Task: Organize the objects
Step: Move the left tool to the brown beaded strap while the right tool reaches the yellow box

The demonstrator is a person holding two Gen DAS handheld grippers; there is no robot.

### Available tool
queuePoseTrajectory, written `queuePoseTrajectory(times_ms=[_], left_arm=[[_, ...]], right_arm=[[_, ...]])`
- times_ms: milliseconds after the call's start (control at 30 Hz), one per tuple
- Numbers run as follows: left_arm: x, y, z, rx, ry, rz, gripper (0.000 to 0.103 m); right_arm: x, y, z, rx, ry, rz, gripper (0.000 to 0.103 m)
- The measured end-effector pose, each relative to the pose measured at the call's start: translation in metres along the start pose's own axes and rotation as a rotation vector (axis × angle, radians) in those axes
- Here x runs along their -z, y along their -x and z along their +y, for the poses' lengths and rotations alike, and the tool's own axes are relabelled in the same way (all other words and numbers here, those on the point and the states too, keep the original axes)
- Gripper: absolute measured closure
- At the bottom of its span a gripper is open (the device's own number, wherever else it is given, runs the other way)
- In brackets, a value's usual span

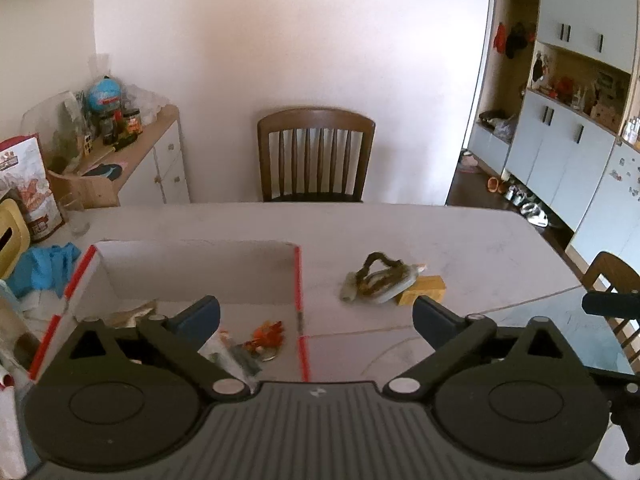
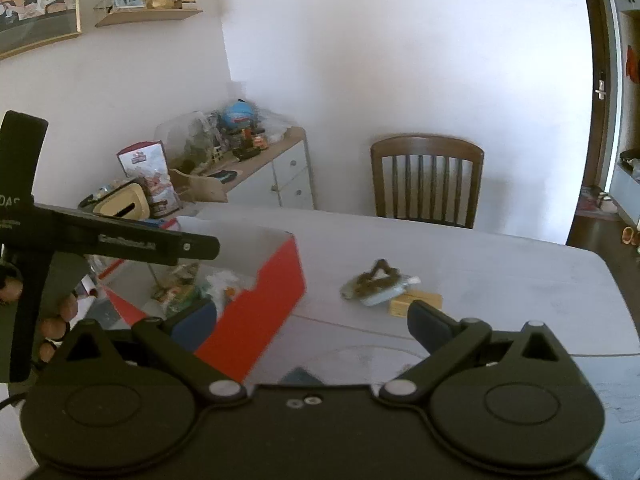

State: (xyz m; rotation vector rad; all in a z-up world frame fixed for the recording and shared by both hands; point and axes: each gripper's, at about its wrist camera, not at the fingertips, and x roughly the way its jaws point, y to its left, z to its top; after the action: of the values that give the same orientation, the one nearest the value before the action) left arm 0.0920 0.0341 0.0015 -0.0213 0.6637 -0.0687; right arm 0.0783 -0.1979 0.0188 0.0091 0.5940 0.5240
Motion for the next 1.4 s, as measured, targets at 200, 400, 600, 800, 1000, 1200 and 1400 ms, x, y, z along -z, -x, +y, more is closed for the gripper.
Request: queuePoseTrajectory(times_ms=[200, 400, 600, 800, 1000, 1200, 1400], left_arm=[[-0.005, -0.015, -0.029, -0.014, 0.004, 0.011, 0.0], [-0.012, -0.038, -0.051, -0.021, 0.015, 0.02, 0.0], [-0.014, -0.064, -0.06, -0.022, 0.032, 0.032, 0.0], [-0.016, -0.092, -0.069, -0.011, 0.03, 0.04, 0.0], [-0.02, -0.121, -0.077, -0.009, 0.032, 0.055, 0.0], [-0.03, -0.154, -0.081, -0.025, 0.021, 0.069, 0.0], [-0.036, -0.192, -0.081, -0.047, 0.031, 0.116, 0.0]], right_arm=[[0.004, 0.003, -0.04, 0.003, -0.002, 0.009, 0.002], [0.006, -0.001, -0.074, 0.005, -0.002, 0.02, 0.002], [0.006, -0.016, -0.099, 0.002, 0.003, 0.046, 0.002], [0.007, -0.044, -0.12, -0.006, 0.013, 0.082, 0.002], [0.007, -0.077, -0.132, -0.012, 0.033, 0.112, 0.002], [0.007, -0.116, -0.139, -0.04, 0.061, 0.142, 0.002], [0.012, -0.155, -0.143, -0.055, 0.091, 0.182, 0.002]])
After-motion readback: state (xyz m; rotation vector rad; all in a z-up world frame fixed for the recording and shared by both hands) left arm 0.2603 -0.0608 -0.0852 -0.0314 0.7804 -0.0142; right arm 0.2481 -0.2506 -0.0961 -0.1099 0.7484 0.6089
